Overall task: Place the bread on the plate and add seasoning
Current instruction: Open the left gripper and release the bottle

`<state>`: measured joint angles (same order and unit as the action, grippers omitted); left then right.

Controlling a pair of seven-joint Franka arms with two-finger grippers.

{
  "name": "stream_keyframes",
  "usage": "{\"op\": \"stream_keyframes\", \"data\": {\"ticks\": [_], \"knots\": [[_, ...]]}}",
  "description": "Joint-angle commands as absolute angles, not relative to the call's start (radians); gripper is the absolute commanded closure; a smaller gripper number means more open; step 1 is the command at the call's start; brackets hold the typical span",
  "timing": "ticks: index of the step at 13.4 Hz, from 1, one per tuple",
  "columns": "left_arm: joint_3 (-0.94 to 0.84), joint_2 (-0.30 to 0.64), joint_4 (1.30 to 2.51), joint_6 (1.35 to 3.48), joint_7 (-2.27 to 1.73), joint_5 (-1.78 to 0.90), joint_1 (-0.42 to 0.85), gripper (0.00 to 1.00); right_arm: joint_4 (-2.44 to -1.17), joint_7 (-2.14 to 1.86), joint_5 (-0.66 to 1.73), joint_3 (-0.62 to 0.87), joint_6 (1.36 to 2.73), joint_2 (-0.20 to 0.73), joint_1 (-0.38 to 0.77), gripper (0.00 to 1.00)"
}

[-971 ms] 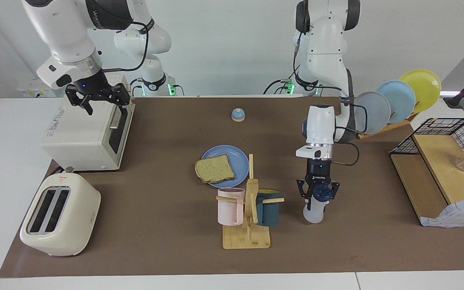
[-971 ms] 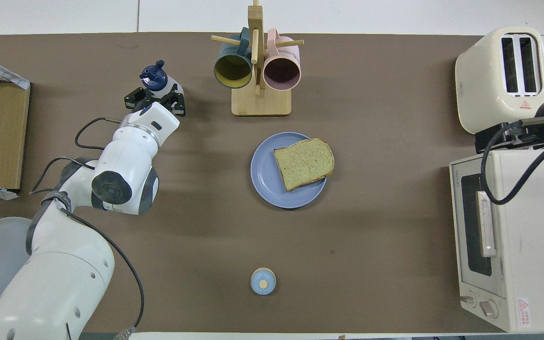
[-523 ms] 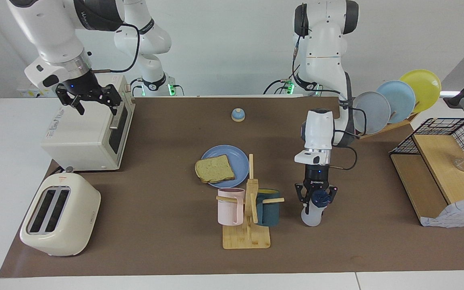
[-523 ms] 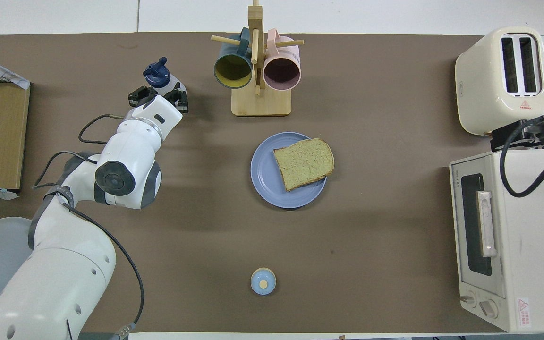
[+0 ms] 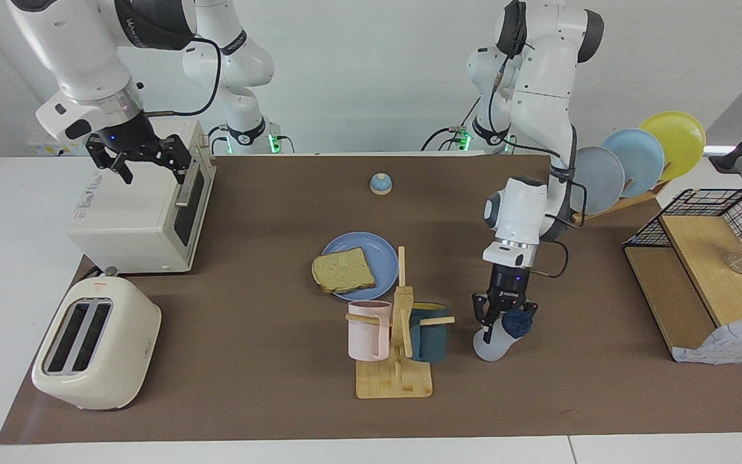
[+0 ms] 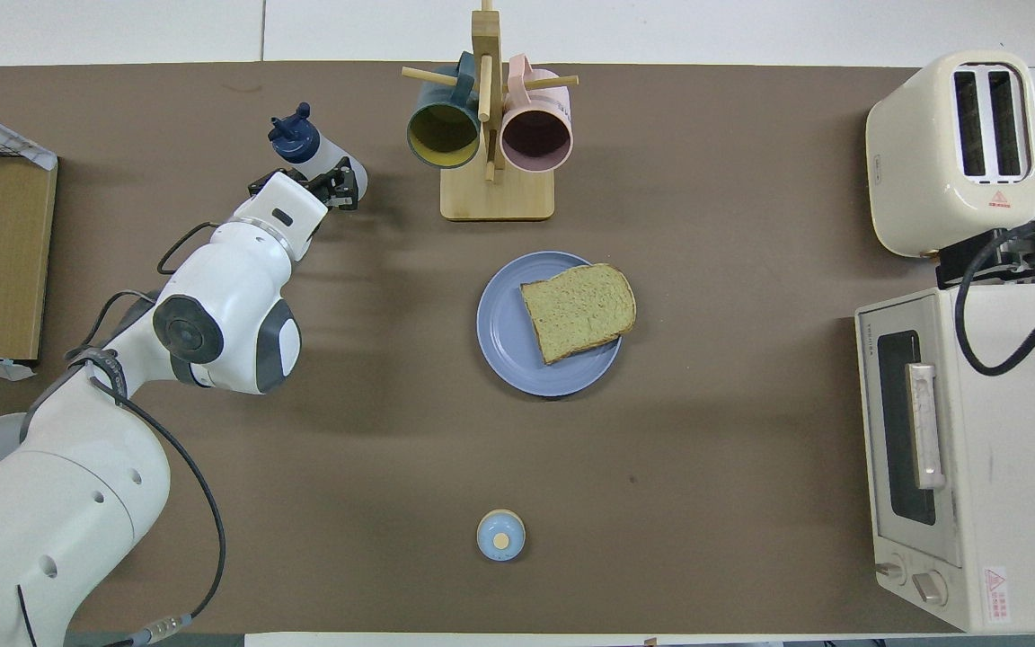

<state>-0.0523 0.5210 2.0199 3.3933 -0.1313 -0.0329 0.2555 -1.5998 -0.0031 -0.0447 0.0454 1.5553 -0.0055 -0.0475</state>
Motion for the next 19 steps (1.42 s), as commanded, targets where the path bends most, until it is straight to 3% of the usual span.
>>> {"op": "stream_keyframes", "data": {"ticks": [1, 8, 12, 13, 19], "knots": [[-0.064, 0.52, 2.026, 3.382, -0.013, -0.034, 0.256, 1.0, -1.621, -0.028, -0.02, 0.052, 1.568, -0.026, -0.06, 0.0], [-0.043, 0.518, 2.033, 3.384, 0.048, -0.034, 0.276, 0.99, -1.621, -0.029, -0.02, 0.052, 1.569, -0.026, -0.06, 0.0], [-0.043, 0.517, 2.043, 3.382, 0.048, -0.034, 0.272, 0.35, -1.621, -0.031, -0.02, 0.052, 1.569, -0.025, -0.06, 0.0], [-0.044, 0.517, 2.043, 3.378, 0.048, -0.034, 0.268, 0.0, -1.621, -0.031, -0.02, 0.052, 1.569, -0.026, -0.06, 0.0], [-0.044, 0.5, 2.072, 3.376, 0.048, -0.034, 0.264, 0.0, -1.623, -0.031, -0.02, 0.052, 1.569, -0.026, -0.058, 0.0]]}}
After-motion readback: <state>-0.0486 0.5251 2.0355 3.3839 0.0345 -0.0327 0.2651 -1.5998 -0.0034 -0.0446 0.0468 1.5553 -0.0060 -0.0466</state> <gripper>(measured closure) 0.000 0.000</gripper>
